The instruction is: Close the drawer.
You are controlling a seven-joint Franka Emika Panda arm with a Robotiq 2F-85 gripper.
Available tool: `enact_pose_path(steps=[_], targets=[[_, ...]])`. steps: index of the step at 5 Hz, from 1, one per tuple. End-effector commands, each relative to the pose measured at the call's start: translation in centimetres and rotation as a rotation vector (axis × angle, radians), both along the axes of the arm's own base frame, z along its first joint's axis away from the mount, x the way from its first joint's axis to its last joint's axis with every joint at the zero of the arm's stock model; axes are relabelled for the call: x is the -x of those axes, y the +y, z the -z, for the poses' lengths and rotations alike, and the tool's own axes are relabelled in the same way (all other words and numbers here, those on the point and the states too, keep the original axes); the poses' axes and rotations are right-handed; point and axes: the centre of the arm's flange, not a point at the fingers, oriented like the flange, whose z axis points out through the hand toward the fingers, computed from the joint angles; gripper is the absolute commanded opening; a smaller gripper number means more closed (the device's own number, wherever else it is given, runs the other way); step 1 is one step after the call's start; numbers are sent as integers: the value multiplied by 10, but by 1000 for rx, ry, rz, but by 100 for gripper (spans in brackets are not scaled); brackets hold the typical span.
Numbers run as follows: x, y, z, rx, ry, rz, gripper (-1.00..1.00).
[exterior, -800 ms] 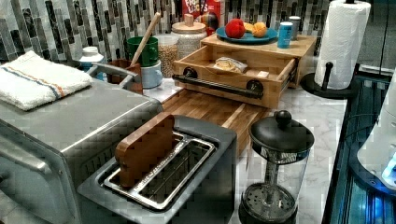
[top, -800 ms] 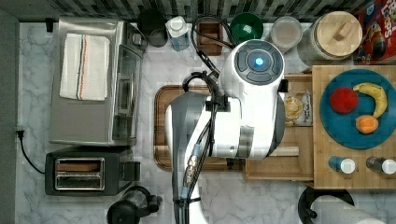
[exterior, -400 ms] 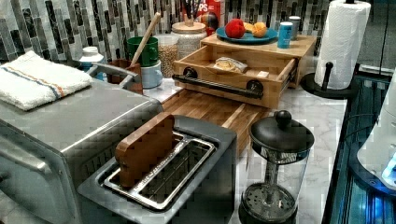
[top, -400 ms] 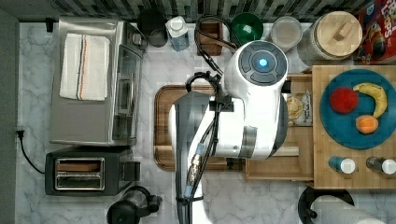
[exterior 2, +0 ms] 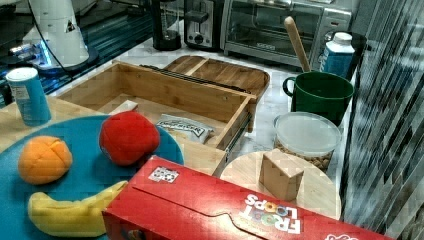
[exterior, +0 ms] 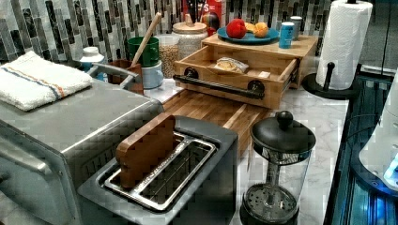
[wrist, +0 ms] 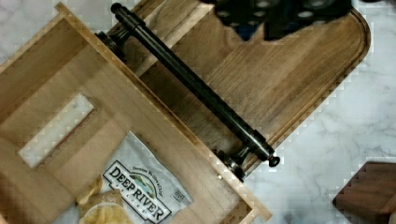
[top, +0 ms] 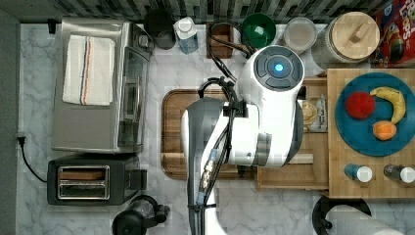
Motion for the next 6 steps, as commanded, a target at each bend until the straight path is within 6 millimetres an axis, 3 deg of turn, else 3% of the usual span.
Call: enact_pose_path(steps=[1,2,3,6], targets=[[16,94,11,38,-51,-471,100],[27,122,20,65,-42,-657,100],[30,140,27,65,-25,-729,-100],[33,114,101,63,32,-887,-100]])
